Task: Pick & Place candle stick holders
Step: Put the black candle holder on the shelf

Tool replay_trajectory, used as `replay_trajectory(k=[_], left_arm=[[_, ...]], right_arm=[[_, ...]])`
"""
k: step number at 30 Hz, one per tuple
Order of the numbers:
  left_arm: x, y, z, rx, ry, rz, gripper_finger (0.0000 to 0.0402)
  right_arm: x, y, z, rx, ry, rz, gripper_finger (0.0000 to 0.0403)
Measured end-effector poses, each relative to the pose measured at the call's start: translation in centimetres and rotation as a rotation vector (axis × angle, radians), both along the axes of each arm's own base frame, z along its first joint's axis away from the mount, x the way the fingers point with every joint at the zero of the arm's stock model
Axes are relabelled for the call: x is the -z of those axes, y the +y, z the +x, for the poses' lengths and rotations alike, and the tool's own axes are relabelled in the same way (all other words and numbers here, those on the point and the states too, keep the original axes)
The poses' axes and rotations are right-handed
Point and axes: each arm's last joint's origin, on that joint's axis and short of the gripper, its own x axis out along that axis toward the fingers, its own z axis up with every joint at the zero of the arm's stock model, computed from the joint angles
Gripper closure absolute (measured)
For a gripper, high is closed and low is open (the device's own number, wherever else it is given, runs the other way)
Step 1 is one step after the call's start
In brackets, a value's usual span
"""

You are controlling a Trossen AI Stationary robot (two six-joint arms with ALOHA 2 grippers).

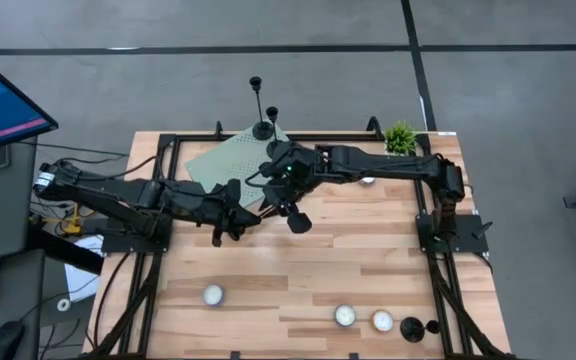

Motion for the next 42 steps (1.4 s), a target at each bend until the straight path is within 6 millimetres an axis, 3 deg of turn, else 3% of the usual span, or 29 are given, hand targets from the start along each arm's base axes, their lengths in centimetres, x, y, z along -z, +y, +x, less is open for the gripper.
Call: replay_trajectory(k=[6, 10, 15, 20, 31, 35, 42], left_arm=[[0.0, 0.0, 0.0, -0.001, -0.004, 0.003, 0.0382], [-0.1, 0.0, 0.0, 0.013, -0.007, 0.016, 0.0382], [-0.1, 0.0, 0.0, 0.014, -0.011, 0.042, 0.0368], [-0.2, 0.0, 0.0, 0.001, -0.032, 0.134, 0.033], [-0.8, 0.5, -0.4, -0.035, -0.082, 0.152, 0.0193], [-1.3, 1.1, -1.1, -0.055, -0.109, 0.146, 0.0176], [-1.5, 1.9, -1.8, -0.084, -0.108, 0.162, 0.0184]], right_arm=[[0.0, -0.2, 0.0, 0.004, -0.001, -0.001, 0.0341], [0.0, 0.0, 0.0, -0.015, -0.007, -0.027, 0.0389], [0.0, 0.3, 0.0, -0.015, -0.013, -0.035, 0.0396], [-0.2, 0.3, 0.1, -0.001, -0.018, -0.029, 0.0398], [-0.7, 0.4, -0.5, 0.026, -0.014, -0.054, 0.0402], [-1.4, 0.4, -1.2, 0.041, -0.009, -0.098, 0.0402], [-2.6, 1.0, -2.9, 0.023, 0.016, -0.143, 0.0403]])
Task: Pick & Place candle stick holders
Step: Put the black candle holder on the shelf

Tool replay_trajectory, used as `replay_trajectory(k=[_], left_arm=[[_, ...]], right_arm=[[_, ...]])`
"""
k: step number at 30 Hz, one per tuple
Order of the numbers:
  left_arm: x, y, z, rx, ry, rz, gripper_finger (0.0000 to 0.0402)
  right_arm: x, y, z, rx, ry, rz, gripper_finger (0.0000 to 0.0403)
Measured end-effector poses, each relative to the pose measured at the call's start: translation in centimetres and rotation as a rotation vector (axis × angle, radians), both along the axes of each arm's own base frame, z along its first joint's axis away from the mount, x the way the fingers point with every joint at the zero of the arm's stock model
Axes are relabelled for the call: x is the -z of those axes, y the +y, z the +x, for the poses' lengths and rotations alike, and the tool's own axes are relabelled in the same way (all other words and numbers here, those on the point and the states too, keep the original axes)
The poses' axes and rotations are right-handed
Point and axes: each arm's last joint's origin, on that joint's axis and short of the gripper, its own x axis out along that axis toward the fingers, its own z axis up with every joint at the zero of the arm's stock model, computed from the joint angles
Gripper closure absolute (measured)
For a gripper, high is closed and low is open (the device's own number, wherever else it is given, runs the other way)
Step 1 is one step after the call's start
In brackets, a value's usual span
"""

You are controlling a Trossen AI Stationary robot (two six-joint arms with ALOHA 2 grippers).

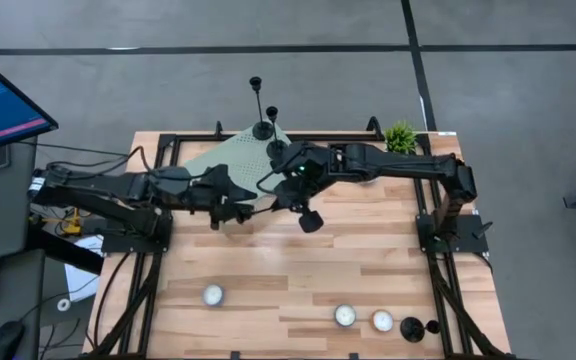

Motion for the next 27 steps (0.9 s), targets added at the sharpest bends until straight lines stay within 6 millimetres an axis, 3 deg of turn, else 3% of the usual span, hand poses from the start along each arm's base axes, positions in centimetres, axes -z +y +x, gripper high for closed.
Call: replay_trajectory(k=[10, 13, 19, 23, 27], left_arm=[[-1.1, 1.9, -2.9, -0.109, -0.069, 0.15, 0.0218], [-1.8, 2.1, -3.7, -0.149, -0.086, 0.346, 0.0261], [-4.7, 2.3, -4.9, -0.334, -0.147, 0.89, 0.0386], [-6.0, 2.5, -5.3, -0.448, -0.11, 1.165, 0.0397], [-5.9, 2.8, -5.5, -0.546, 0.024, 1.282, 0.0399]], right_arm=[[-2.2, -0.5, -3.9, 0.018, 0.08, -0.016, 0.0403], [-4.3, -1.0, -5.4, 0.049, -0.004, 0.002, 0.0403], [-10.1, -2.3, -7.8, 0.196, -0.374, 0.1, 0.0403], [-10.7, -1.8, -7.2, 0.325, -0.498, 0.086, 0.0403], [-8.7, -1.1, -4.3, 0.448, -0.58, 0.113, 0.0403]])
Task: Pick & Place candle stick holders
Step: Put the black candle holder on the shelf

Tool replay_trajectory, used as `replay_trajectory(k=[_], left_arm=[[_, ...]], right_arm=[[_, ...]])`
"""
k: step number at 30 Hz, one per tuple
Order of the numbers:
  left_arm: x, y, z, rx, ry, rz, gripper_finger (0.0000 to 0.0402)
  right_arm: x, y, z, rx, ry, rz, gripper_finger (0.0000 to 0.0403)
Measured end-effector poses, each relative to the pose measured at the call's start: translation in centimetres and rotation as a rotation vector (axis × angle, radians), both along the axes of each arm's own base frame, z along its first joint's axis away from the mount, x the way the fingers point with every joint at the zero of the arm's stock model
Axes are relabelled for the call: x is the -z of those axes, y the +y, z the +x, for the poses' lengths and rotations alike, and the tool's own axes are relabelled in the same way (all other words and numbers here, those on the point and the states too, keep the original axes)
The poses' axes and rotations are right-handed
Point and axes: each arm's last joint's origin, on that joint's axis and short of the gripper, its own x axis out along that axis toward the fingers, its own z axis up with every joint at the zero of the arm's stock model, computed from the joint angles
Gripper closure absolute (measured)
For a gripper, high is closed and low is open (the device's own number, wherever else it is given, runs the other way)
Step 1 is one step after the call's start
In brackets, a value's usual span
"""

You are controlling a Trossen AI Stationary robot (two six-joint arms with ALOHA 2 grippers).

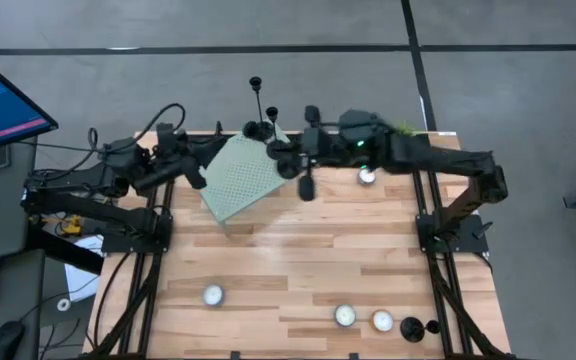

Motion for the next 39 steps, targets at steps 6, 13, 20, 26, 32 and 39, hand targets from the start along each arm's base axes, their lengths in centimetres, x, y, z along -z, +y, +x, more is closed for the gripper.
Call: replay_trajectory(k=[6, 13, 20, 26, 32, 39], left_arm=[[0.8, 0.3, 0.0, -0.158, 0.149, 0.064, 0.0399], [1.3, 0.7, -2.0, -0.308, 0.25, 0.104, 0.04], [1.7, 0.9, -2.7, -0.377, 0.323, 0.133, 0.0397], [1.8, 0.8, -2.6, -0.366, 0.351, 0.165, 0.0394], [1.9, 0.8, -2.5, -0.363, 0.356, 0.167, 0.0376], [2.4, 0.8, -1.6, -0.357, 0.421, 0.178, 0.0327]], right_arm=[[4.4, -0.5, 3.8, 0.137, -0.188, 0.117, 0.0403], [9.7, 0.0, 6.5, 0.223, -0.147, 0.14, 0.0403], [14.0, -0.6, 8.5, 0.287, -0.191, 0.215, 0.0403], [16.8, -2.6, 8.2, 0.336, -0.278, 0.289, 0.0403], [17.8, -2.6, 7.8, 0.331, -0.261, 0.203, 0.0403], [20.3, -1.6, 8.4, 0.303, -0.26, 0.162, 0.0403]])
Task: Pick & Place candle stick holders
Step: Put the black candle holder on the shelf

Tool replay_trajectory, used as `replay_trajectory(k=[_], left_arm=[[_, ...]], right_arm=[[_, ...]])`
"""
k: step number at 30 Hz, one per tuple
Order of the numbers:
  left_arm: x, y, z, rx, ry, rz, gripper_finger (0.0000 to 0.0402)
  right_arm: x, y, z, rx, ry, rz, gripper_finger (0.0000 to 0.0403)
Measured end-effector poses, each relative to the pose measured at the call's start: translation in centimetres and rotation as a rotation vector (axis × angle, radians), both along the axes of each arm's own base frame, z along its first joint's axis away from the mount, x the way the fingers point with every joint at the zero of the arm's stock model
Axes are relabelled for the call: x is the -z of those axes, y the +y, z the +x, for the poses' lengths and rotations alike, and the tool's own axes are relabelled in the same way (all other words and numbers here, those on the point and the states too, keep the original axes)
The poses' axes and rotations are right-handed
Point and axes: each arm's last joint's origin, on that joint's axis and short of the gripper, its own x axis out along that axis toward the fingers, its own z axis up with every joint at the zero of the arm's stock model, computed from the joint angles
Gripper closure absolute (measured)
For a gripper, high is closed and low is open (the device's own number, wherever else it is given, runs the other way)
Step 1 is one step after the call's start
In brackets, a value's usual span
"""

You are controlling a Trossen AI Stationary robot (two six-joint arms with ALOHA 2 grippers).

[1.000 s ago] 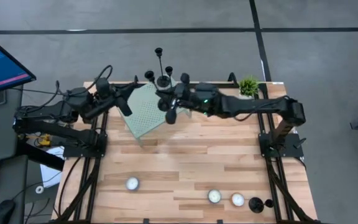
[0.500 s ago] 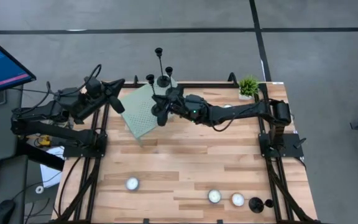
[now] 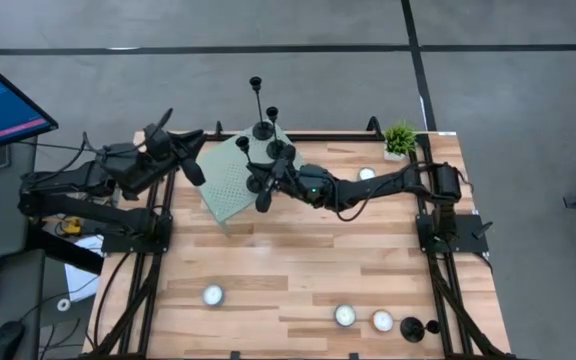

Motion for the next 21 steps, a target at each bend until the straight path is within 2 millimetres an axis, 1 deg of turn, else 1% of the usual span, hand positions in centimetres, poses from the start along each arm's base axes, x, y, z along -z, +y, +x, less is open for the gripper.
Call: replay_trajectory(k=[3, 7, 11, 14, 18, 21], left_arm=[[0.1, 0.0, 0.6, 0.0, 0.018, 0.0, 0.031], [0.3, -0.1, 1.0, 0.004, 0.034, 0.001, 0.0299], [0.2, 0.0, 0.9, 0.002, 0.028, 0.001, 0.0297], [0.3, 0.0, 0.9, 0.001, 0.029, 0.001, 0.0297], [0.3, 0.0, 1.0, 0.002, 0.034, 0.001, 0.0297], [0.3, 0.0, 0.9, 0.001, 0.029, 0.001, 0.0297]], right_arm=[[0.5, 0.0, 0.1, 0.015, 0.016, -0.018, 0.0403], [0.8, -0.3, 0.3, 0.033, -0.012, -0.03, 0.0403], [0.9, -1.1, 0.4, 0.052, -0.022, -0.036, 0.0403], [1.8, -1.5, 0.5, 0.06, 0.008, -0.029, 0.0403], [1.4, -1.7, 0.5, 0.065, -0.017, -0.029, 0.0403], [1.5, -1.7, 0.5, 0.066, -0.005, -0.048, 0.04]])
